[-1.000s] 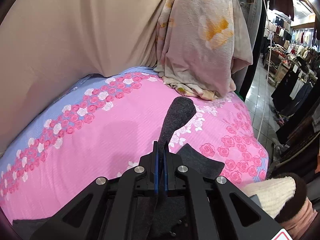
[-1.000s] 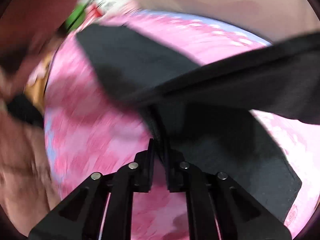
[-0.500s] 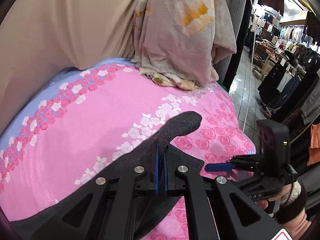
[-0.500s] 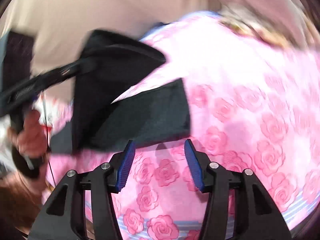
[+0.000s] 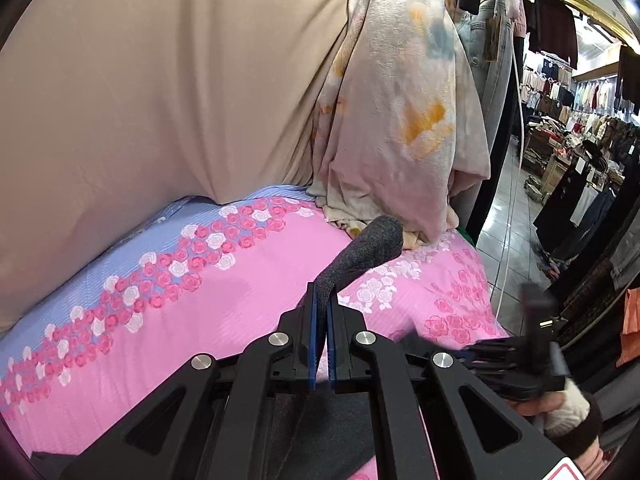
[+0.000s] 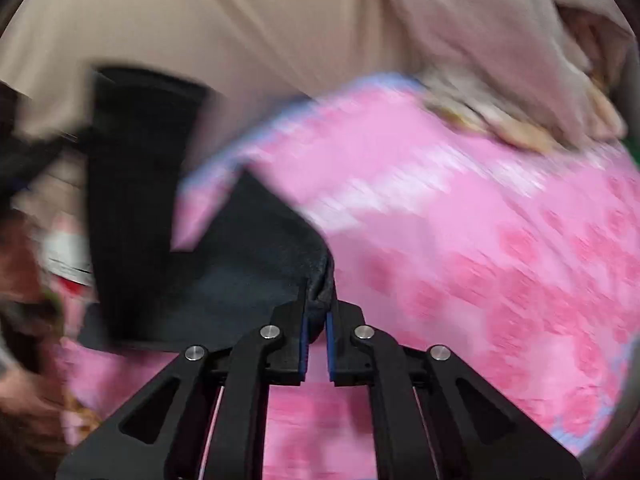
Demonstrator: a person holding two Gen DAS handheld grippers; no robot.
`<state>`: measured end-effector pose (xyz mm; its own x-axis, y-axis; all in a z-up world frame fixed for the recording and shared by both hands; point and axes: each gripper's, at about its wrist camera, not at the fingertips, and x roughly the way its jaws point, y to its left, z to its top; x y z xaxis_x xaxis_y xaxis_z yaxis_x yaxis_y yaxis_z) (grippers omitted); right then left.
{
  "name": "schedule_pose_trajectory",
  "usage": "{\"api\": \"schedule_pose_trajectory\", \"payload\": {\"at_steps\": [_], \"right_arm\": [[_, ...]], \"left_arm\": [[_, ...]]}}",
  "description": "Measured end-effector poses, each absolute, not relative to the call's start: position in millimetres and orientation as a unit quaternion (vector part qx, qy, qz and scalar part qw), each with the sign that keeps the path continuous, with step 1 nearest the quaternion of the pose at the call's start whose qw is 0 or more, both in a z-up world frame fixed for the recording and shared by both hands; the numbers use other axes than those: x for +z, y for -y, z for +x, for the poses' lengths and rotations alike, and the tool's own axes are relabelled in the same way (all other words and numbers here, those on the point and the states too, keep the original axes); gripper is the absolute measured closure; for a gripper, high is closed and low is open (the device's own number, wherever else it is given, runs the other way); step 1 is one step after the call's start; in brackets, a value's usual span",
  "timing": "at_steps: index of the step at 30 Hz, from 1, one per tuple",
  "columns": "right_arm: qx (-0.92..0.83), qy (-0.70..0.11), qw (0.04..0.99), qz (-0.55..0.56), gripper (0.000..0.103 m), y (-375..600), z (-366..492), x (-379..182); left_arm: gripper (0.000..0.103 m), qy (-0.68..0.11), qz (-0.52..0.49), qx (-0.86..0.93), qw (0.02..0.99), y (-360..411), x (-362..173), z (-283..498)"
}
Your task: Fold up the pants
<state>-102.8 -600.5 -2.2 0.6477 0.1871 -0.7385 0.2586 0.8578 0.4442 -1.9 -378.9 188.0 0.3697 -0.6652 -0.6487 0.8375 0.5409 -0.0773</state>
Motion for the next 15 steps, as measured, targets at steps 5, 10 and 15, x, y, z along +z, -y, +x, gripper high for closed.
{"api": "schedule_pose_trajectory", "payload": {"at_steps": [5, 10, 15], "right_arm": [[-0.034, -0.408, 0.875, 0.259, 0.094, 592.3, -107.2, -8.2], [-0.071, -0.381, 0.878, 0.28, 0.074, 600.0, -131.3, -2.6], [-0.079, -0.368, 0.887, 0.266, 0.063, 597.8, -148.2, 8.8]], "left_arm": [[0.1, -0.345, 0.15, -0.471, 0.798, 389.5, 160.0, -14.7], [0.1, -0.375, 0.168, -0.487, 0.771, 412.2, 119.4, -38.9], [0.099, -0.408, 0.19, -0.487, 0.748, 441.1, 68.3, -63.9]]}}
